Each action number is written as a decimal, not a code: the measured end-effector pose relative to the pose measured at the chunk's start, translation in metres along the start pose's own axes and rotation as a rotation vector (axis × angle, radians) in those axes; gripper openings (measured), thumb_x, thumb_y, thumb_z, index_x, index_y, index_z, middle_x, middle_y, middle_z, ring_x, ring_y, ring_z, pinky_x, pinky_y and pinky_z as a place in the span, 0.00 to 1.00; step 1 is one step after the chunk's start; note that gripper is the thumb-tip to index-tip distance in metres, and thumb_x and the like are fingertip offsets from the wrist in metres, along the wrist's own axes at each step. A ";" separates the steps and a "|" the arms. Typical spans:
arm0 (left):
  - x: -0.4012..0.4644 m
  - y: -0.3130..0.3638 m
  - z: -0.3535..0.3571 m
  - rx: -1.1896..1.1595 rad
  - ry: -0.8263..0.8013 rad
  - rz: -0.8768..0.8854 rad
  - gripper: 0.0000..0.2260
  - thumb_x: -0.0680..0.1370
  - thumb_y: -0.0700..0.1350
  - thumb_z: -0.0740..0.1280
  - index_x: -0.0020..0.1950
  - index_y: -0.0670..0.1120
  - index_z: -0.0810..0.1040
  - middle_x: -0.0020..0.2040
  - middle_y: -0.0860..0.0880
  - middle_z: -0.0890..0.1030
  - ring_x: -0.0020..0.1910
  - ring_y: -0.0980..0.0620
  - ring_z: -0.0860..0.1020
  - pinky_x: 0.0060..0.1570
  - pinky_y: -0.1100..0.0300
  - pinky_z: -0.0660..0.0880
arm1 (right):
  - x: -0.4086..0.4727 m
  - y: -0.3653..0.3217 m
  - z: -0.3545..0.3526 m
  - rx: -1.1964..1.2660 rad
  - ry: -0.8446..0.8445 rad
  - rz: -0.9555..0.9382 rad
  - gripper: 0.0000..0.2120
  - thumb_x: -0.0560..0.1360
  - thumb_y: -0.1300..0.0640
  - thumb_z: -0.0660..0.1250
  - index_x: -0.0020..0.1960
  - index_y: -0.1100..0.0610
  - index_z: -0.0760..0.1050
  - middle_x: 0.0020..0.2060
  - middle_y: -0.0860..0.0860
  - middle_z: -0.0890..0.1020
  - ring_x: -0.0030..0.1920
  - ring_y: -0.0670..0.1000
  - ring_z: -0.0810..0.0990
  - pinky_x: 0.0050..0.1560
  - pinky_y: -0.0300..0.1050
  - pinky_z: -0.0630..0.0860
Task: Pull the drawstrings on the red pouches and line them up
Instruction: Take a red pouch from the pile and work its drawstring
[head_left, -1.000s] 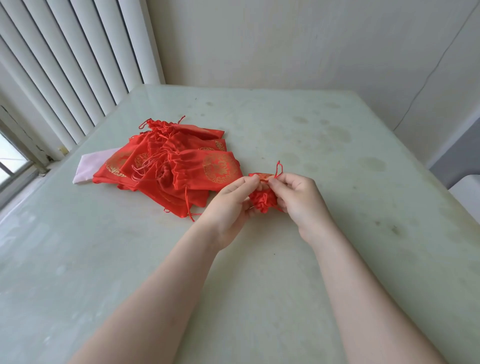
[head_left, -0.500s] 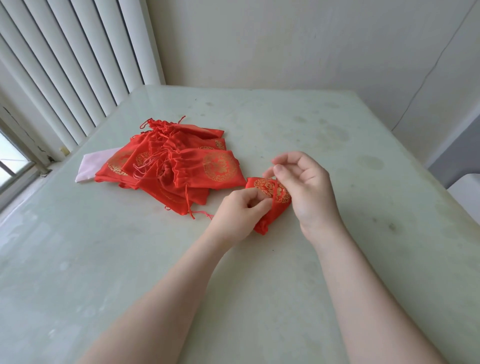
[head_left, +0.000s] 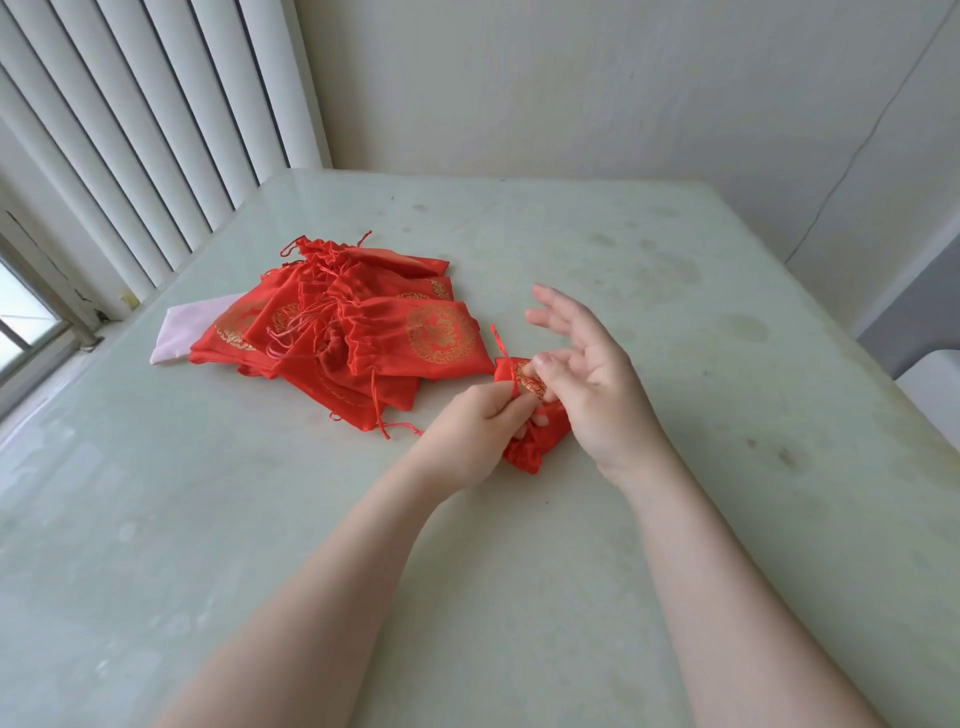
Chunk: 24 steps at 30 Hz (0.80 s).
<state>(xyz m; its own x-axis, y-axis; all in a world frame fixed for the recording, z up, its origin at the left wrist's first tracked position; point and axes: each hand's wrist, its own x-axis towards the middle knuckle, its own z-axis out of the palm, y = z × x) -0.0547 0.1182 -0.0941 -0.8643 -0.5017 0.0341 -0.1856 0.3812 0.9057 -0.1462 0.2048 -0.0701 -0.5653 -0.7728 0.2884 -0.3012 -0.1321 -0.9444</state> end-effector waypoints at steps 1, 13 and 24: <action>0.001 -0.001 -0.001 -0.050 0.005 -0.025 0.13 0.81 0.44 0.59 0.37 0.49 0.76 0.31 0.54 0.72 0.27 0.63 0.68 0.32 0.68 0.65 | 0.001 0.002 -0.004 -0.118 0.030 -0.002 0.24 0.76 0.70 0.58 0.61 0.43 0.68 0.57 0.47 0.75 0.38 0.41 0.75 0.42 0.30 0.72; 0.002 -0.005 -0.011 -0.562 0.036 -0.115 0.12 0.80 0.42 0.60 0.38 0.42 0.77 0.31 0.51 0.78 0.34 0.52 0.75 0.46 0.54 0.73 | -0.001 0.005 -0.015 -0.429 -0.014 -0.054 0.09 0.74 0.61 0.68 0.36 0.51 0.76 0.30 0.43 0.79 0.33 0.43 0.76 0.38 0.37 0.72; -0.001 -0.003 -0.013 -0.706 -0.071 -0.079 0.04 0.70 0.42 0.65 0.41 0.43 0.77 0.34 0.52 0.80 0.37 0.55 0.78 0.46 0.59 0.75 | -0.001 0.002 -0.025 -0.159 -0.089 0.044 0.13 0.71 0.54 0.63 0.29 0.52 0.78 0.31 0.45 0.77 0.36 0.42 0.75 0.42 0.38 0.69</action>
<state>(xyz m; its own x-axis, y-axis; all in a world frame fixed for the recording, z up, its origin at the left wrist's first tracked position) -0.0469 0.1071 -0.0914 -0.8936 -0.4462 -0.0487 0.0774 -0.2601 0.9625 -0.1653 0.2204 -0.0687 -0.5128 -0.8282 0.2261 -0.3993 -0.0031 -0.9168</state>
